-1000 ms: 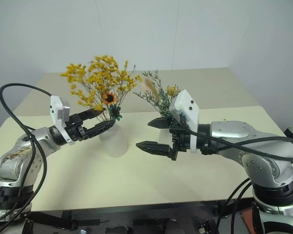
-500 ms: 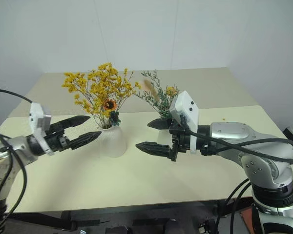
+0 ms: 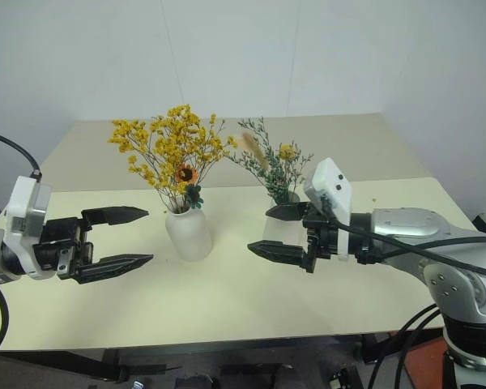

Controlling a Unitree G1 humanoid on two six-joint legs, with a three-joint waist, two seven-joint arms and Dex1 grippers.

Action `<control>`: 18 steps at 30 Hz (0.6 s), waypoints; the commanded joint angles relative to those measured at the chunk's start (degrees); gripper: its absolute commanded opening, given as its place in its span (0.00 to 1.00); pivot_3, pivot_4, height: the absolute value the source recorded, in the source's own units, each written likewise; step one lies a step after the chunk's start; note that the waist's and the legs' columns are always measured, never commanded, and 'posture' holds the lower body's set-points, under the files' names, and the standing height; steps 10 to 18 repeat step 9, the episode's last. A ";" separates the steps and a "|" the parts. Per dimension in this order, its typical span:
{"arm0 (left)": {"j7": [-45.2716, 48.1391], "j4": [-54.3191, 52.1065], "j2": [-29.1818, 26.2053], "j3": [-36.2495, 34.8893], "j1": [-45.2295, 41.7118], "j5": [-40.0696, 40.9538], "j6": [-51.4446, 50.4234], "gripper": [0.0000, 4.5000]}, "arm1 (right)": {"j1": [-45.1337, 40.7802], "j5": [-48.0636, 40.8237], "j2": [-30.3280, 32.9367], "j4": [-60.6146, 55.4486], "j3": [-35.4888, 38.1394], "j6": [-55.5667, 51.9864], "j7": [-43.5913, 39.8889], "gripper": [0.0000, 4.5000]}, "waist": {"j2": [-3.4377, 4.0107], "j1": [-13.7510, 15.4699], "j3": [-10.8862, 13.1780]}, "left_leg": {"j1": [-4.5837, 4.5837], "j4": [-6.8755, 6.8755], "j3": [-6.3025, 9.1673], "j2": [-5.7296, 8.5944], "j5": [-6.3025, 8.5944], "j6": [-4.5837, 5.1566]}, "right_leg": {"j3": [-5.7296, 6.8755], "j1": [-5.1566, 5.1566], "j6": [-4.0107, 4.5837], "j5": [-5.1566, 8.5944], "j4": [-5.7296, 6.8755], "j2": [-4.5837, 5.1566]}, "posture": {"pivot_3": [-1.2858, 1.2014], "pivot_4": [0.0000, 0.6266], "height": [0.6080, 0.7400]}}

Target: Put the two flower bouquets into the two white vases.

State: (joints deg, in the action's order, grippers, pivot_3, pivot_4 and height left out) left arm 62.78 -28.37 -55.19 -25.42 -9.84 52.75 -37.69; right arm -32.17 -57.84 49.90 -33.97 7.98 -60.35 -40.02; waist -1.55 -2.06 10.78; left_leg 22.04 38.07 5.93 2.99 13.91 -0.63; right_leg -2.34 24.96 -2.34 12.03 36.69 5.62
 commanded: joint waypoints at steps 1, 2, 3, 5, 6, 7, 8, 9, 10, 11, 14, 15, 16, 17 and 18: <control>1.17 -0.37 -1.60 1.12 -2.51 1.58 -0.27 1.00 | 1.15 -2.59 1.55 -2.61 3.84 0.73 -0.06 1.00 | 0.00 0.00 0.00 | -0.01 0.00 0.00 0.00 0.00 0.00 | 0.00 -0.01 0.00 0.00 0.00 0.00 | 0.52 0.24 1.00; 1.16 -0.09 -1.54 1.82 -3.27 1.64 -0.29 1.00 | 1.78 -2.87 1.97 -2.84 4.37 0.64 0.20 1.00 | 0.00 -0.03 0.00 | -0.01 0.00 0.00 -0.02 0.00 0.00 | 0.00 -0.03 0.00 0.00 -0.01 -0.02 | 0.52 0.24 1.00; 1.17 0.17 -1.40 2.52 -3.99 1.64 -0.15 1.00 | 2.41 -2.97 2.40 -3.06 4.80 0.65 0.44 1.00 | 0.00 -0.09 0.00 | -0.03 0.00 -0.01 -0.02 0.00 0.00 | -0.01 -0.03 -0.01 0.00 -0.01 -0.02 | 0.52 0.24 1.00; 1.43 0.59 -1.14 3.72 -5.24 1.75 0.00 1.00 | 3.78 -3.03 3.28 -3.55 5.70 0.63 0.99 1.00 | 0.00 -0.08 0.00 | -0.03 0.00 -0.02 -0.05 0.00 0.00 | -0.01 -0.04 -0.01 0.00 -0.01 -0.05 | 0.52 0.24 1.00; 1.88 0.79 -1.24 4.13 -5.59 1.76 0.08 1.00 | 4.34 -3.10 3.67 -3.71 6.10 0.68 1.11 1.00 | 0.00 -0.09 0.00 | -0.04 0.00 -0.02 -0.05 0.00 0.00 | -0.01 -0.05 -0.01 0.00 -0.02 -0.06 | 0.52 0.24 1.00; 2.77 1.13 -1.70 4.36 -5.69 1.60 0.20 1.00 | 5.11 -3.02 4.26 -3.84 6.74 0.87 0.92 1.00 | 0.00 -0.13 0.00 | -0.03 0.00 -0.02 -0.05 0.00 0.00 | -0.01 -0.05 -0.01 0.00 -0.02 -0.06 | 0.52 0.24 1.00; 3.37 1.29 -2.03 4.47 -5.70 1.50 0.27 1.00 | 5.71 -2.99 4.70 -3.95 7.26 1.06 0.71 1.00 | 0.00 -0.12 0.00 | -0.03 0.00 -0.02 -0.05 0.00 0.00 | -0.01 -0.04 -0.01 0.00 -0.02 -0.06 | 0.52 0.24 1.00; 3.90 1.60 -2.49 4.35 -5.79 1.42 0.17 1.00 | 6.56 -2.57 5.45 -3.84 7.89 1.29 0.30 1.00 | 0.00 -0.12 0.00 | -0.03 0.00 -0.02 -0.05 0.00 0.01 | -0.01 -0.05 0.00 0.00 -0.02 -0.06 | 0.52 0.24 1.00; 3.90 1.60 -2.49 4.35 -5.79 1.42 0.17 1.00 | 6.56 -2.57 5.45 -3.84 7.89 1.29 0.30 1.00 | 0.00 -0.12 0.00 | -0.03 0.00 -0.02 -0.05 0.00 0.01 | -0.01 -0.05 0.00 0.00 -0.02 -0.06 | 0.52 0.24 1.00; 3.90 1.60 -2.49 4.35 -5.79 1.42 0.17 1.00 | 6.56 -2.57 5.45 -3.84 7.89 1.29 0.30 1.00 | 0.00 -0.12 0.00 | -0.03 0.00 -0.02 -0.05 0.00 0.01 | -0.01 -0.05 0.00 0.00 -0.02 -0.06 | 0.52 0.24 1.00; 3.90 1.60 -2.49 4.35 -5.79 1.42 0.17 1.00 | 6.56 -2.57 5.45 -3.84 7.89 1.29 0.30 1.00 | 0.00 -0.12 0.00 | -0.03 0.00 -0.02 -0.05 0.00 0.01 | -0.01 -0.05 0.00 0.00 -0.02 -0.06 | 0.52 0.24 1.00; 3.90 1.60 -2.49 4.35 -5.79 1.42 0.17 1.00 | 6.56 -2.57 5.45 -3.84 7.89 1.29 0.30 1.00 | 0.00 -0.12 0.00 | -0.03 0.00 -0.02 -0.05 0.00 0.01 | -0.01 -0.05 0.00 0.00 -0.02 -0.06 | 0.52 0.24 1.00; 3.90 1.60 -2.49 4.35 -5.79 1.42 0.17 1.00 | 6.56 -2.57 5.45 -3.84 7.89 1.29 0.30 1.00 | 0.00 -0.12 0.00 | -0.03 0.00 -0.02 -0.05 0.00 0.01 | -0.01 -0.05 0.00 0.00 -0.02 -0.06 | 0.52 0.24 1.00; 3.90 1.60 -2.49 4.35 -5.79 1.42 0.17 1.00 | 6.56 -2.57 5.45 -3.84 7.89 1.29 0.30 1.00 | 0.00 -0.12 0.00 | -0.03 0.00 -0.02 -0.05 0.00 0.01 | -0.01 -0.05 0.00 0.00 -0.02 -0.06 | 0.52 0.24 1.00; 3.90 1.60 -2.49 4.35 -5.79 1.42 0.17 1.00 | 6.56 -2.57 5.45 -3.84 7.89 1.29 0.30 1.00 | 0.00 -0.12 0.00 | -0.03 0.00 -0.02 -0.05 0.00 0.01 | -0.01 -0.05 0.00 0.00 -0.02 -0.06 | 0.52 0.24 1.00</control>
